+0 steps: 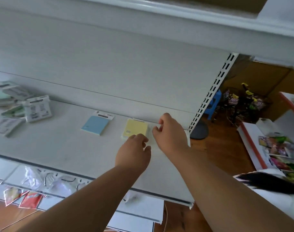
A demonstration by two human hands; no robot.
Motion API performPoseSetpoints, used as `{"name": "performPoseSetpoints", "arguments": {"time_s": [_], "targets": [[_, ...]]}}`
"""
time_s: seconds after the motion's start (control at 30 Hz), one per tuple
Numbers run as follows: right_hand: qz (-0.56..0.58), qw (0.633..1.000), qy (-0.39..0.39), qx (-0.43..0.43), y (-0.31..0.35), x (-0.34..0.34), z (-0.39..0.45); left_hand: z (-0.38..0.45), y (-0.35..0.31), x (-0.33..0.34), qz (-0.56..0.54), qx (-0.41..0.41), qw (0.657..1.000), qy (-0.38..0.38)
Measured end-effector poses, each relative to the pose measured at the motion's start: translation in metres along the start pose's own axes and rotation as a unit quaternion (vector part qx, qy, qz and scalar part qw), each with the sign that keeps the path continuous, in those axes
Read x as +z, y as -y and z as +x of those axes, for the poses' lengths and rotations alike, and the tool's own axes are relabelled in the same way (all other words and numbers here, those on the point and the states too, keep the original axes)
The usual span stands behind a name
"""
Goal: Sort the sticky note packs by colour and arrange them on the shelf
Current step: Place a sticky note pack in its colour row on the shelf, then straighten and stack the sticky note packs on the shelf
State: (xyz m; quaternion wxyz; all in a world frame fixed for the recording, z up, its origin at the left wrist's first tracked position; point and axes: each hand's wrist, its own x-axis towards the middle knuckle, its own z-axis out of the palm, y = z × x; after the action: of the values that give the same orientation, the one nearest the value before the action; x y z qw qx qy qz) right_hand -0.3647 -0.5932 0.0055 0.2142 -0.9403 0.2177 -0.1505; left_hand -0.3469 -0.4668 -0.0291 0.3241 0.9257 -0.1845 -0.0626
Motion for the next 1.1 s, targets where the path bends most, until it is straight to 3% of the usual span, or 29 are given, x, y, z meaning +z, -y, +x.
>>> {"name": "performPoseSetpoints", "arguments": {"time_s": [0.23, 0.47, 0.7, 0.77, 0.87, 0.97, 1.1], "targets": [[0.052, 0.998, 0.001, -0.032, 0.130, 0.071, -0.004, -0.003, 0.115, -0.095, -0.003, -0.056, 0.998, -0.043], [0.129, 0.989, 0.065, -0.039, 0.299, 0.177, -0.021, -0.001, 0.273, -0.217, 0.004, -0.136, 0.985, -0.107], [0.102, 0.983, 0.148, -0.027, 0.354, 0.219, -0.001, 0.016, 0.326, -0.263, 0.000, -0.152, 0.982, -0.109], [0.136, 0.973, 0.185, 0.019, 0.360, 0.231, 0.011, 0.028, 0.336, -0.267, 0.002, -0.169, 0.980, -0.108], [0.236, 0.926, 0.244, 0.163, 0.372, 0.248, 0.022, 0.044, 0.347, -0.270, 0.032, -0.186, 0.980, -0.057], [0.367, 0.843, 0.255, 0.298, 0.386, 0.265, 0.026, 0.055, 0.355, -0.272, 0.072, -0.176, 0.982, -0.014], [0.435, 0.770, 0.250, 0.394, 0.399, 0.270, 0.028, 0.063, 0.371, -0.280, 0.084, -0.150, 0.985, 0.004]]}}
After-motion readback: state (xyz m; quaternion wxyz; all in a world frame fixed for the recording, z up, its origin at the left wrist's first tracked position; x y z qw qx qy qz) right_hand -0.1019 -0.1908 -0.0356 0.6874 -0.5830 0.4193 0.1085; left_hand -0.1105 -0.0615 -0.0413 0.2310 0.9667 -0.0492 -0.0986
